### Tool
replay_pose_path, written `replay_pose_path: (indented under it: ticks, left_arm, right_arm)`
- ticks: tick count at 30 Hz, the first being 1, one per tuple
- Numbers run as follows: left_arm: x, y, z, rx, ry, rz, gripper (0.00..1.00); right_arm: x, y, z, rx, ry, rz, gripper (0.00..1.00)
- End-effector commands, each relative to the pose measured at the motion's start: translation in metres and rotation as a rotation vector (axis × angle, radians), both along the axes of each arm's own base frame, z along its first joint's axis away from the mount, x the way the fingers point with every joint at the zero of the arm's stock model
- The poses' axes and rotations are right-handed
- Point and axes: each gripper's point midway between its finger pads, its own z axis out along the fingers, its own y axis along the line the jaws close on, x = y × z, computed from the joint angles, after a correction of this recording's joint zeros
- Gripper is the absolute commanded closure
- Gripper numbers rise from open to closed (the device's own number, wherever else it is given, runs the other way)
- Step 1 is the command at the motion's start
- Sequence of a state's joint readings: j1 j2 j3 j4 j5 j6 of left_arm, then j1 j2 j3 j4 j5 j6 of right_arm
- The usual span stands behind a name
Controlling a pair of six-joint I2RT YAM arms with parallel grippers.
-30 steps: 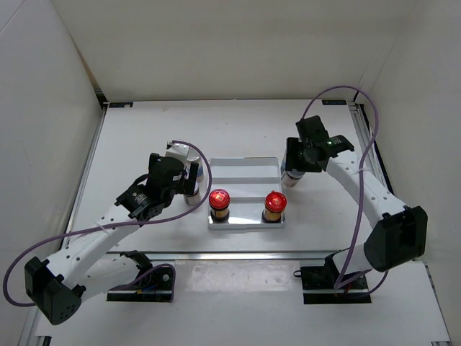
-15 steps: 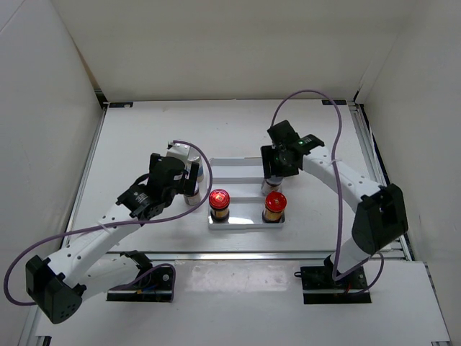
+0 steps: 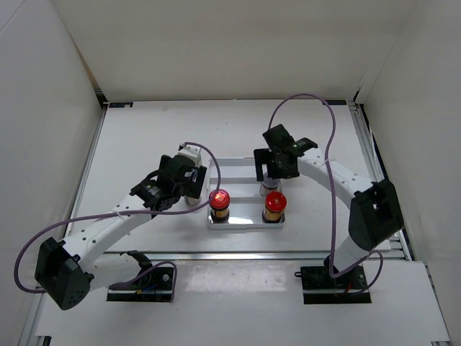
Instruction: Organize the condiment bottles
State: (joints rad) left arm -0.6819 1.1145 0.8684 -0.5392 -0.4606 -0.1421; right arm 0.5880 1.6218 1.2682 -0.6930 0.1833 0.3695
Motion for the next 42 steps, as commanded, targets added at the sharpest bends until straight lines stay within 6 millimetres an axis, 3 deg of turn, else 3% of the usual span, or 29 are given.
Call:
replay_pose_path:
  ticks: [1,7,12,17,19,29,42]
  left_arm:
    - [0.001,-0.016,0.017,-0.097,-0.016,-0.042,0.00]
    - [-0.001,-0.026,0.007,-0.106,0.029,-0.080,0.00]
    - [-0.004,-0.030,-0.006,-0.112,0.081,-0.078,0.00]
    - [0.000,-0.033,-0.025,-0.084,0.141,-0.045,0.00]
    - [0.005,-0.023,-0.036,-0.065,0.179,0.011,0.00]
    - [0.014,-0.022,-0.045,-0.091,0.225,0.046,0.01]
    - [0.014,-0.027,-0.056,-0.077,0.274,-0.006,0.26]
  right_arm:
    - [0.009,0.004,0.063,0.083,-0.164,-0.027,0.01]
    - [-0.004,0.002,0.106,0.157,-0.264,-0.011,0.01]
    - [-0.019,-0.007,0.114,0.171,-0.279,0.003,0.01]
    - [-0.034,-0.018,0.103,0.152,-0.263,0.013,0.01]
    - [-0.035,-0.020,0.103,0.146,-0.268,0.008,0.01]
    - [-0.045,-0.036,0.098,0.101,-0.294,0.030,0.01]
    - [-0.049,-0.046,0.097,0.079,-0.317,0.021,0.01]
